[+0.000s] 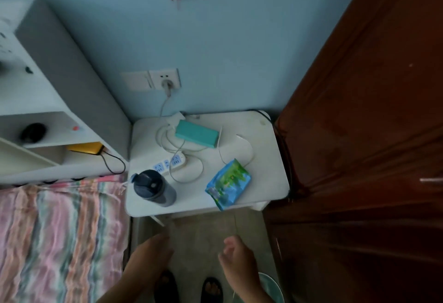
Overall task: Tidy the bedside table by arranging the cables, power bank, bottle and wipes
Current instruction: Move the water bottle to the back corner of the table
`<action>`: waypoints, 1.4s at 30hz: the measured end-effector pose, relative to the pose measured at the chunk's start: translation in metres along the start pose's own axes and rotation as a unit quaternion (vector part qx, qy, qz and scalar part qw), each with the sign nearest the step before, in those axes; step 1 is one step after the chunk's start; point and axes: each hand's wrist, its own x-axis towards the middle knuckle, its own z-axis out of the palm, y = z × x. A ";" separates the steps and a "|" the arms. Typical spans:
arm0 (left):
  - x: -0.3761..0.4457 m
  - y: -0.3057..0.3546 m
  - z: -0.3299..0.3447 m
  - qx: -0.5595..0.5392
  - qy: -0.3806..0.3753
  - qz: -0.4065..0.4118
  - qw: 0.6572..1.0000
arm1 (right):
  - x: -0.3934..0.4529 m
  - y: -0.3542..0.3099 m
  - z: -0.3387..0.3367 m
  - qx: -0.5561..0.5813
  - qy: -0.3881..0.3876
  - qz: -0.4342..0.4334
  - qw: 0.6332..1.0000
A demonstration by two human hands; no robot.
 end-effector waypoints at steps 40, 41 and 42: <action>0.142 0.012 -0.122 -0.039 0.103 -0.017 0.994 | 0.068 -0.200 0.022 -0.019 -0.078 -0.137 0.987; 0.153 0.020 -0.123 -0.047 0.106 -0.022 0.993 | 0.069 -0.198 0.019 -0.024 -0.078 -0.147 0.986; 0.166 0.028 -0.124 -0.057 0.104 -0.028 0.993 | 0.069 -0.199 0.017 -0.036 -0.071 -0.160 0.984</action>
